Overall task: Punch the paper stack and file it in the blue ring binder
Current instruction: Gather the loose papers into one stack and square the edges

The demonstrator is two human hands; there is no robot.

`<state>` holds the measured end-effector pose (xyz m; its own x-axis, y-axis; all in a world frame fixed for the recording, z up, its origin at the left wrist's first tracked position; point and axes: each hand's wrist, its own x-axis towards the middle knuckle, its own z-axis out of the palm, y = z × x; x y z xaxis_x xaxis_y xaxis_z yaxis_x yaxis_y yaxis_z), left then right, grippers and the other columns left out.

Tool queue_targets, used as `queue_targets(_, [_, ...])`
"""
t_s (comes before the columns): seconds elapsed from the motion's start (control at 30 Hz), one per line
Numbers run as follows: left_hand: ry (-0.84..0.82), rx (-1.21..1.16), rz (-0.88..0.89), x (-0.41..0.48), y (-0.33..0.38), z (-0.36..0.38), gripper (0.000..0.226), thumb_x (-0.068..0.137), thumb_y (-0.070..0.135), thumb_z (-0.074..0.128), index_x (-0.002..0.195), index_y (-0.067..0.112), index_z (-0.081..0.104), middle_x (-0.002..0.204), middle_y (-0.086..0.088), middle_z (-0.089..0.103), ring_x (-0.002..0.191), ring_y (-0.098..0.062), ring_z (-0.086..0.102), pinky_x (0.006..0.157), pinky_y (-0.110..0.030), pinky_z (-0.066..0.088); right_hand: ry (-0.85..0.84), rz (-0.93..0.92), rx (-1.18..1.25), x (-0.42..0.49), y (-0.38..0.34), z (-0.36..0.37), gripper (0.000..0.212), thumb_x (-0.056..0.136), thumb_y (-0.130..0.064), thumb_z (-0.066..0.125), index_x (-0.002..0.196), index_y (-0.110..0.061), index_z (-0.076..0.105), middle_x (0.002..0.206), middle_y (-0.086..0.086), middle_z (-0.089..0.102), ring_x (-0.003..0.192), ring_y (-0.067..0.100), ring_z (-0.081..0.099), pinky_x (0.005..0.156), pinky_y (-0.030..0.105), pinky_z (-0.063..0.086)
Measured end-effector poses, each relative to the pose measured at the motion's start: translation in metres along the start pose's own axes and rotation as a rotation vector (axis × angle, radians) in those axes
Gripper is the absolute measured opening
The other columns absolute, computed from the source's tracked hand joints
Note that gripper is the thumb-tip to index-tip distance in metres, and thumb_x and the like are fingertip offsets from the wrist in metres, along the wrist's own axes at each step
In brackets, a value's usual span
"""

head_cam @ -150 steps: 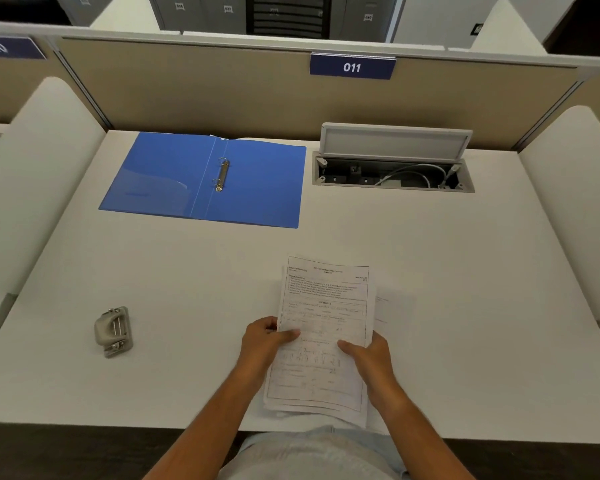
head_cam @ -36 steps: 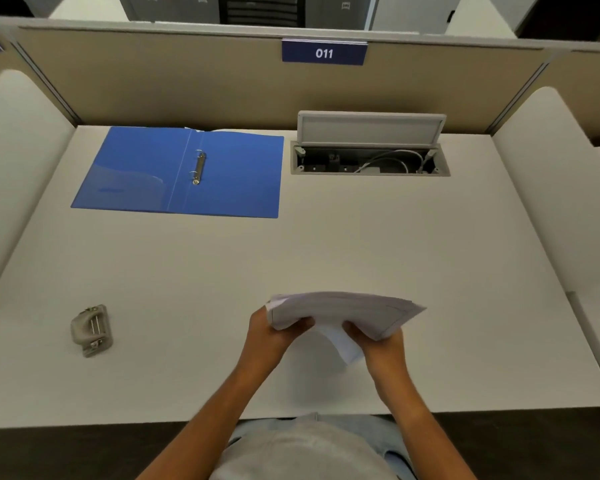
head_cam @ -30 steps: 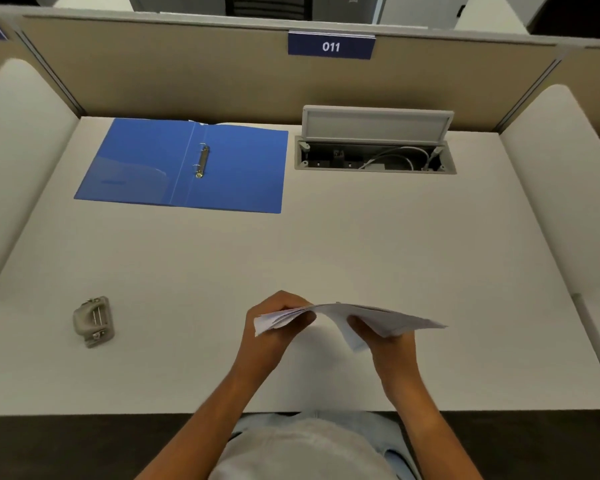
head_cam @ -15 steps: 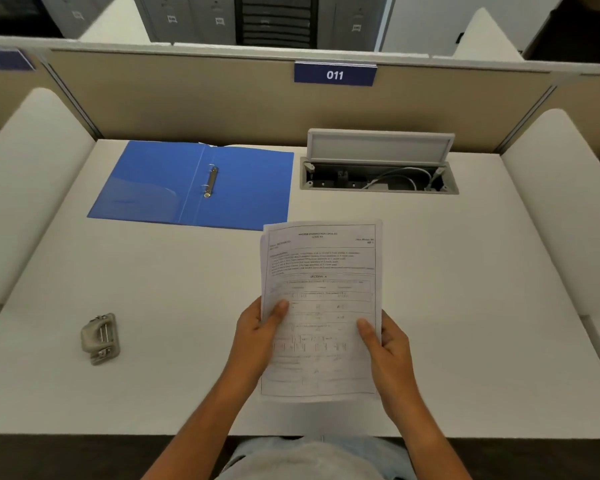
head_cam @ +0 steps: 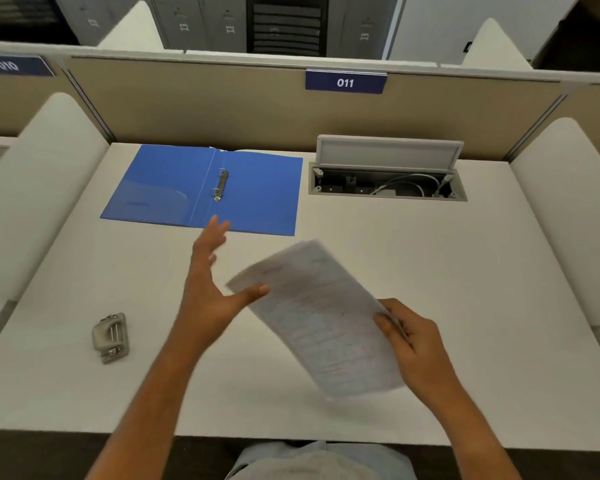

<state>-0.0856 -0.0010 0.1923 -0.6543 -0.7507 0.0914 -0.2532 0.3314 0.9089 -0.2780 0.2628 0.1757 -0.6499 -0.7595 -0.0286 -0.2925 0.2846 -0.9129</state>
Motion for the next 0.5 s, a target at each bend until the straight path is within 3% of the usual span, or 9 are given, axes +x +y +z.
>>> queue_targets(0.07, [-0.215, 0.163, 0.068, 0.011, 0.013, -0.015, 0.104, 0.074, 0.035, 0.095, 0.16, 0.037, 0.037, 0.164, 0.027, 0.038, 0.151, 0.0, 0.037, 0.12, -0.025, 0.032, -0.077, -0.094, -0.178, 0.005, -0.008, -0.012, 0.037, 0.108, -0.003, 0.055, 0.114, -0.034, 0.075, 0.105, -0.019, 0.078, 0.095, 0.008, 0.075, 0.08, 0.023, 0.056])
queue_targets(0.13, [-0.435, 0.163, 0.055, 0.018, 0.019, -0.016, 0.077, 0.078, 0.033, 0.094, 0.145, 0.044, 0.057, 0.142, 0.027, 0.063, 0.135, 0.001, 0.057, 0.111, -0.028, 0.046, -0.147, -0.145, -0.25, 0.01, -0.016, -0.017, 0.04, 0.107, -0.003, 0.052, 0.114, -0.037, 0.073, 0.106, -0.02, 0.077, 0.096, 0.01, 0.075, 0.08, 0.03, 0.058])
queue_targets(0.17, [-0.493, 0.137, 0.032, 0.018, 0.018, -0.013, 0.057, 0.08, 0.029, 0.092, 0.129, 0.046, 0.069, 0.123, 0.024, 0.074, 0.118, -0.002, 0.068, 0.099, -0.027, 0.056, -0.169, -0.154, -0.255, 0.012, -0.02, -0.019, 0.04, 0.107, -0.003, 0.052, 0.115, -0.036, 0.073, 0.106, -0.019, 0.077, 0.096, 0.011, 0.075, 0.079, 0.032, 0.059])
queue_targets(0.23, [-0.485, 0.11, -0.027, 0.015, 0.014, -0.004, 0.022, 0.084, 0.02, 0.089, 0.093, 0.039, 0.083, 0.091, 0.01, 0.08, 0.086, -0.013, 0.075, 0.071, -0.033, 0.063, -0.173, -0.159, -0.224, 0.015, -0.026, -0.022, 0.032, 0.107, -0.006, 0.056, 0.113, -0.032, 0.074, 0.104, -0.015, 0.077, 0.094, 0.015, 0.075, 0.077, 0.032, 0.058])
queue_targets(0.3, [-0.376, 0.075, -0.053, 0.012, 0.009, 0.003, 0.006, 0.085, 0.017, 0.088, 0.084, 0.02, 0.083, 0.081, -0.005, 0.079, 0.076, -0.026, 0.074, 0.068, -0.045, 0.062, -0.106, -0.113, -0.143, 0.015, -0.026, -0.029, 0.02, 0.103, -0.012, 0.068, 0.107, -0.03, 0.076, 0.099, -0.01, 0.078, 0.092, 0.017, 0.074, 0.076, 0.027, 0.055])
queue_targets(0.4, [-0.218, -0.046, -0.125, 0.006, 0.0, 0.008, 0.013, 0.086, 0.013, 0.086, 0.085, 0.025, 0.083, 0.085, -0.005, 0.08, 0.081, -0.023, 0.077, 0.067, -0.033, 0.065, 0.159, 0.037, 0.051, 0.01, -0.01, -0.042, 0.024, 0.089, -0.008, 0.084, 0.107, -0.024, 0.078, 0.093, -0.007, 0.079, 0.09, 0.014, 0.073, 0.074, 0.017, 0.055])
queue_targets(0.5, [-0.145, -0.23, -0.196, 0.001, -0.007, 0.014, 0.039, 0.085, 0.007, 0.085, 0.086, 0.045, 0.083, 0.095, 0.006, 0.082, 0.092, -0.012, 0.078, 0.069, -0.022, 0.064, 0.247, 0.165, 0.441, -0.004, 0.011, -0.035, 0.044, 0.081, 0.004, 0.083, 0.121, -0.012, 0.074, 0.108, 0.001, 0.083, 0.1, 0.016, 0.078, 0.082, 0.025, 0.063])
